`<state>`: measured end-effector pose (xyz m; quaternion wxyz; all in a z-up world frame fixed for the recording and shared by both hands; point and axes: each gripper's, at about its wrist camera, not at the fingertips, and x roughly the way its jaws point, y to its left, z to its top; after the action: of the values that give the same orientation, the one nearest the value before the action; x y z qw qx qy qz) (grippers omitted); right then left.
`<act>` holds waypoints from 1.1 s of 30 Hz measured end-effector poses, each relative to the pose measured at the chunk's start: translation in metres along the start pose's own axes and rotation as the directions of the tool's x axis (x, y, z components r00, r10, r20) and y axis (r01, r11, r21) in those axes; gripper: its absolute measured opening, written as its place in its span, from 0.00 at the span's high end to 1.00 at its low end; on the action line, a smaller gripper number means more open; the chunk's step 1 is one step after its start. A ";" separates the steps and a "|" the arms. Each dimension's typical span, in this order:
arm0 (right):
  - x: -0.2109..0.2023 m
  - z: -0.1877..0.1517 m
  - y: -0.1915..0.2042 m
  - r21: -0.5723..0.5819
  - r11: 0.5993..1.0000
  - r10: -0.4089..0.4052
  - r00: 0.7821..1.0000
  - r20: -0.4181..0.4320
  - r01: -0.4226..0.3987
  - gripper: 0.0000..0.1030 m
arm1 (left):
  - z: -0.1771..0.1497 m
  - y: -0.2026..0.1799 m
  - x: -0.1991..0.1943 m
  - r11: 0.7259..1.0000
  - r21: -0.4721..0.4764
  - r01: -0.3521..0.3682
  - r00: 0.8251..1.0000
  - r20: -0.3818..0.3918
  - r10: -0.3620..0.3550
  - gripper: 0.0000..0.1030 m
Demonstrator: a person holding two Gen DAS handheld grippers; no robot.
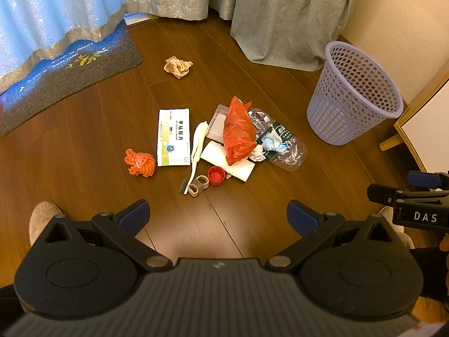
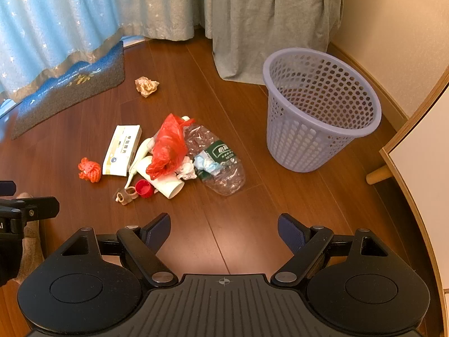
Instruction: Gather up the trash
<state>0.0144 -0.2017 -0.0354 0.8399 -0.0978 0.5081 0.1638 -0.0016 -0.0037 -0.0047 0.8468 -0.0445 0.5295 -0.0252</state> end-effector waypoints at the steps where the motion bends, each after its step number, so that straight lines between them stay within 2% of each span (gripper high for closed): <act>1: 0.000 0.000 0.000 -0.001 1.000 0.001 1.000 -0.001 -0.001 0.21 | 0.000 0.000 0.000 1.000 0.000 0.000 1.000 -0.001 0.000 0.01; 11: 0.001 -0.001 -0.001 -0.002 1.000 0.001 1.000 -0.001 -0.001 0.21 | 0.000 0.008 0.001 0.998 -0.063 0.008 1.000 -0.012 -0.009 0.01; 22: 0.001 -0.001 -0.001 -0.002 1.000 0.001 1.000 -0.002 -0.001 0.21 | 0.000 0.010 -0.002 0.997 -0.081 -0.014 0.998 0.063 0.019 0.01; 30: 0.001 -0.001 -0.001 -0.002 1.000 0.000 1.000 -0.002 0.000 0.21 | 0.000 0.007 0.002 0.998 -0.067 0.016 1.000 -0.004 -0.017 0.01; 33: 0.001 -0.001 -0.001 -0.003 1.000 0.000 1.000 -0.001 0.000 0.21 | -0.001 0.004 0.003 0.998 -0.058 0.010 1.000 -0.007 -0.011 0.01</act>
<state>0.0142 -0.2029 -0.0370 0.8394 -0.0995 0.5084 0.1645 -0.0009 0.0004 -0.0079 0.8430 -0.0715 0.5329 -0.0145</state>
